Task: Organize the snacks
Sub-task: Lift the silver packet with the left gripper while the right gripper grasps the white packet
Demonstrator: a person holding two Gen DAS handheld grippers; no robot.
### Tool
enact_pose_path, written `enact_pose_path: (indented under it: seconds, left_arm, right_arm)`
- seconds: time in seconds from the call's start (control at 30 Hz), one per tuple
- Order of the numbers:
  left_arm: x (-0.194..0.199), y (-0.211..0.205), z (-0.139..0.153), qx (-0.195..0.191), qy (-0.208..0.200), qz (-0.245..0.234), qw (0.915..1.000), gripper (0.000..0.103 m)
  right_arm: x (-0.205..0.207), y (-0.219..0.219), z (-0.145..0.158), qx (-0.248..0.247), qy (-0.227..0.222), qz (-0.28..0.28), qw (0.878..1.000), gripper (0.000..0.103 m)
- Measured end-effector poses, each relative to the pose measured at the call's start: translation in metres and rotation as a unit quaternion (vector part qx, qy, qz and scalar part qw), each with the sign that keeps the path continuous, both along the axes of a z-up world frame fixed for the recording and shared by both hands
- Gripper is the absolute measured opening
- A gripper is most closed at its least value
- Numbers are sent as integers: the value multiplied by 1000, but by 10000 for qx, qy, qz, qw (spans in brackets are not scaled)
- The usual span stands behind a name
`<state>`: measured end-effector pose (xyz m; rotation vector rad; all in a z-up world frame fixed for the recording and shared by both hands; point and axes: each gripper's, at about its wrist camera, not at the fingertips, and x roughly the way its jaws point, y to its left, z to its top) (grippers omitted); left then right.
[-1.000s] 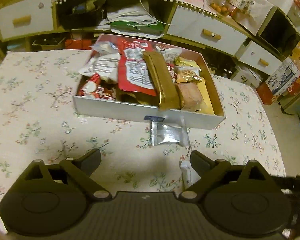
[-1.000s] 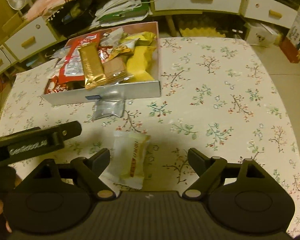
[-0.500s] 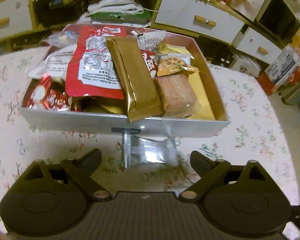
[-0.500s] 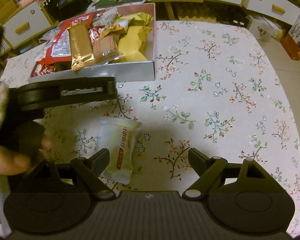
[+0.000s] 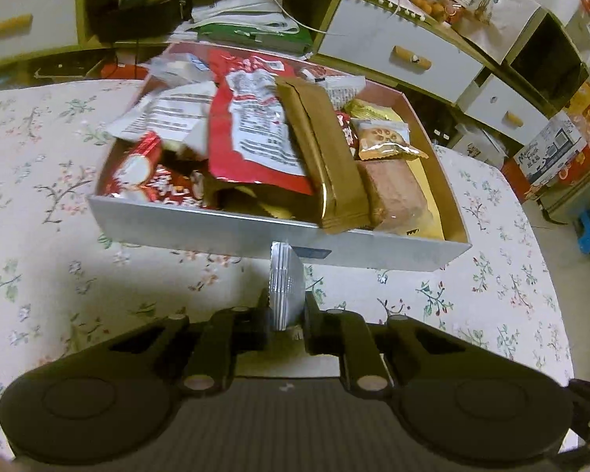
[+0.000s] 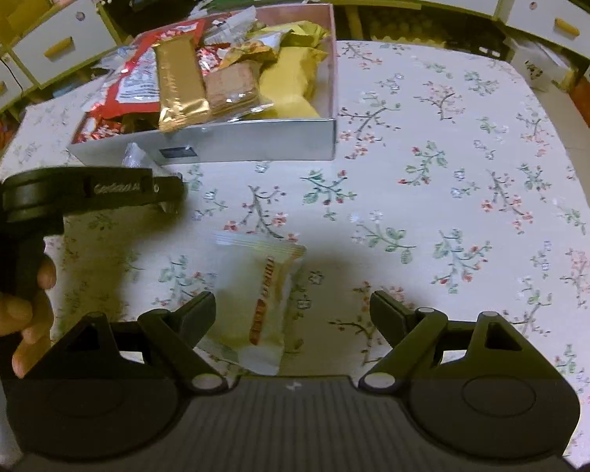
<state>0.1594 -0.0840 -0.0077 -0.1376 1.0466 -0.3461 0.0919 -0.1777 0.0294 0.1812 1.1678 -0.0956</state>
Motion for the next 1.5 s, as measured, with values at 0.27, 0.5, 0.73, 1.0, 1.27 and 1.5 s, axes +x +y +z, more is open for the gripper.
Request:
enact_pose_path:
  seconds: [0.27, 0.5, 0.73, 1.0, 1.27, 1.5]
  left_arm:
    - [-16, 9, 13, 201, -40, -52, 9998, 17]
    - [-35, 13, 26, 444, -154, -38, 9989, 17]
    - [-45, 13, 34, 593, -225, -29, 9980, 17]
    - [-52, 12, 40, 744, -378, -47, 9965, 17]
    - [-55, 15, 50, 591, -452, -31, 9972, 17]
    - [-54, 17, 56, 425, -482, -18, 9979, 17]
  right_arm:
    - [6, 22, -8, -122, -86, 120, 9998, 78]
    - [8, 30, -16, -94, -29, 14, 10000, 43]
    - [4, 35, -7, -86, -131, 60, 9999, 43]
    - [1, 36, 5, -103, -391, 187, 9990, 43]
    - [-4, 34, 20, -94, -672, 361, 9970, 43]
    - [-6, 28, 26, 72, -802, 403, 9959, 43]
